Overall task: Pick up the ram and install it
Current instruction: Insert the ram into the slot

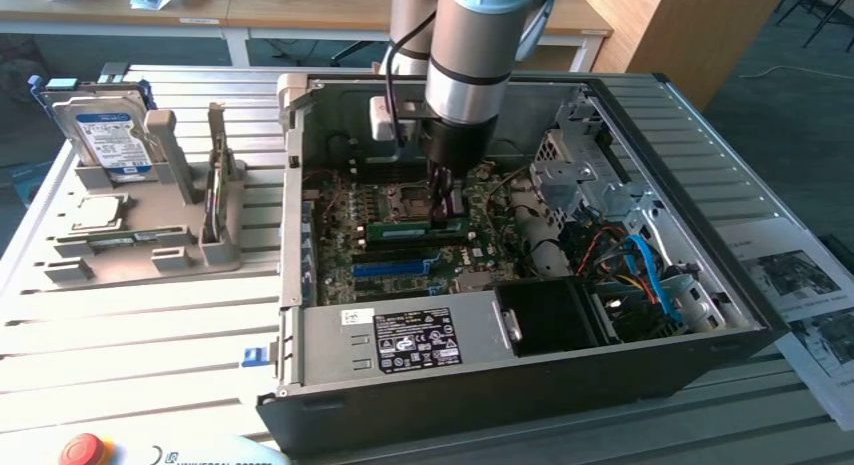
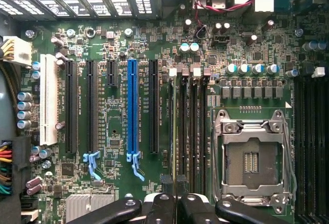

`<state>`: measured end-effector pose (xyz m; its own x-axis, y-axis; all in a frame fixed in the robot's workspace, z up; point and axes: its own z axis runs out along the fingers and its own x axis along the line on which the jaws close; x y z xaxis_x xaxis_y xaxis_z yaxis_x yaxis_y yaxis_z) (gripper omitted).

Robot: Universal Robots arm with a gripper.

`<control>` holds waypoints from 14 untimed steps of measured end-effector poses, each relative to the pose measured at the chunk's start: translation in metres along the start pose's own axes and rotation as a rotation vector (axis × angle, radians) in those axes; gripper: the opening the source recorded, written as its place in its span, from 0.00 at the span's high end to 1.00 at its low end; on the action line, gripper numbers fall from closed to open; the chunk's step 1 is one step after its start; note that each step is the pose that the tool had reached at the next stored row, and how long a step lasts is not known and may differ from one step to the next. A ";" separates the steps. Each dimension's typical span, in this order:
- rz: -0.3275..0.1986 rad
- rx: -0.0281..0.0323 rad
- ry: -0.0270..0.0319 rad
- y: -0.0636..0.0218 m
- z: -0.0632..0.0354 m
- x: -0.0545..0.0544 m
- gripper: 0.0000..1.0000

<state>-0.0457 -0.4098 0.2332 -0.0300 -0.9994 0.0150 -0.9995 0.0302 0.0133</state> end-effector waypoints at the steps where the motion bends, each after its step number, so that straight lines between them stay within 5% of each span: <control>1: 0.000 0.0000 0.0000 0.0000 0.0007 0.000 0.88; 14: 0.000 -0.0001 0.0001 -0.0001 0.0024 0.000 0.88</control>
<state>-0.0456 -0.4098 0.2309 -0.0301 -0.9994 0.0151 -0.9995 0.0303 0.0134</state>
